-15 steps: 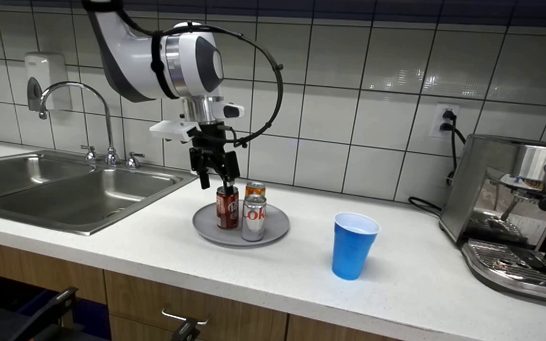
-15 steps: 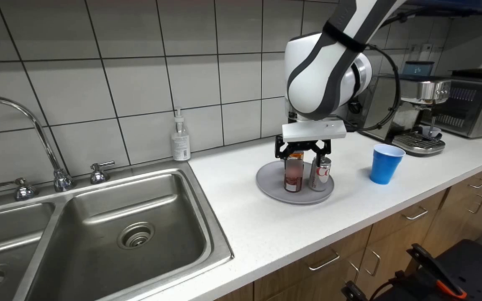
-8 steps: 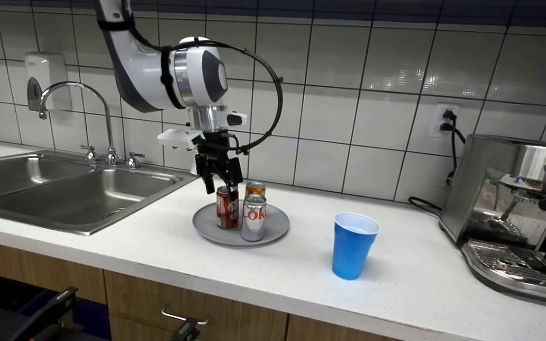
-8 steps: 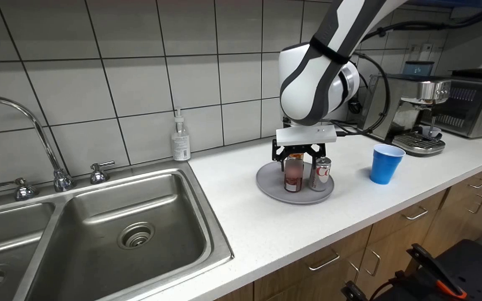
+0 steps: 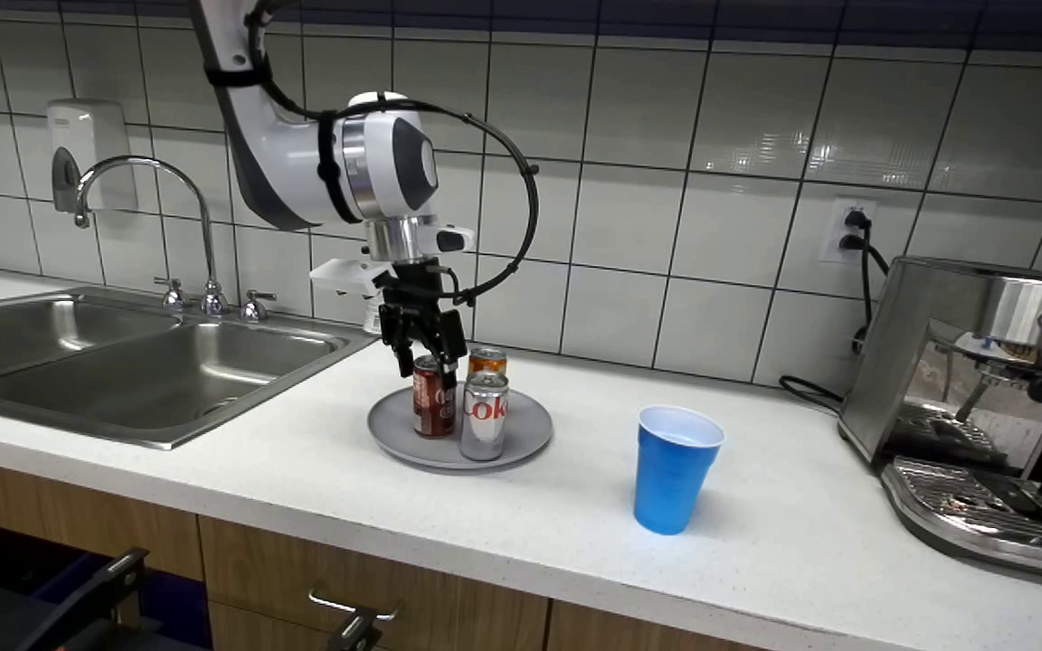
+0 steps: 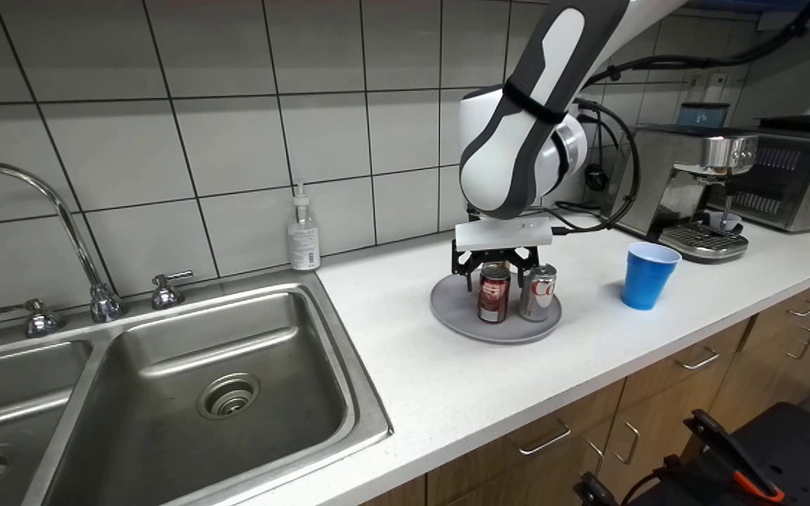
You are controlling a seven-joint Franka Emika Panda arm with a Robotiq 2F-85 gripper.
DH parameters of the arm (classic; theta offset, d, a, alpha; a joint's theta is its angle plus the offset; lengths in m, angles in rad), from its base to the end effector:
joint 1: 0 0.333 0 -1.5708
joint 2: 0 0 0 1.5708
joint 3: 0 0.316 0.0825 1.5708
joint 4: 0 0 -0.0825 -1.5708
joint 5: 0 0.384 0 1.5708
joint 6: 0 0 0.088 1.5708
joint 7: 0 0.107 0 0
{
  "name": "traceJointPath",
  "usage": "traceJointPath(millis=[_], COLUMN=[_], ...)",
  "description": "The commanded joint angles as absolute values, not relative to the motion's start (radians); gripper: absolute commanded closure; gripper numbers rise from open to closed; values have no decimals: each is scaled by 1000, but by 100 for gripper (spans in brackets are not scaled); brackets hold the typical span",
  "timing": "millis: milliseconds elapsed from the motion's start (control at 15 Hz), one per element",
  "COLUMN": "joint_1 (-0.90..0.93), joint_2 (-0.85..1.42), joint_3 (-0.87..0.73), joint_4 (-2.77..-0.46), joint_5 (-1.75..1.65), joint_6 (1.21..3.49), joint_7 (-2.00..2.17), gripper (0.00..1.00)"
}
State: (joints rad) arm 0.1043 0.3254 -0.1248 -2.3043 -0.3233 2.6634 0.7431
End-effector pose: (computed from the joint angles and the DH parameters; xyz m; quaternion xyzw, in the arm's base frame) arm 0.5298 -0.0032 0.2080 0.9678 -0.2323 0.0483 0.0846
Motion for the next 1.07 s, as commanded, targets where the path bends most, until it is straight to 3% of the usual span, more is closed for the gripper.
traceJointPath(millis=[0, 67, 133, 200, 467, 1000], joint_1=[132, 134, 134, 135, 137, 134], joint_2=[355, 357, 361, 363, 362, 297], joint_3=[-149, -152, -153, -155, -162, -144], joint_4=[-2260, -2257, -2253, -2252, -2251, -2304], joint_5=[-306, -307, -304, -302, -299, -283], joint_6=[2648, 2649, 2649, 2650, 2651, 2660], joint_7=[756, 755, 752, 752, 748, 719], gripper=[0, 0, 25, 26, 58, 61])
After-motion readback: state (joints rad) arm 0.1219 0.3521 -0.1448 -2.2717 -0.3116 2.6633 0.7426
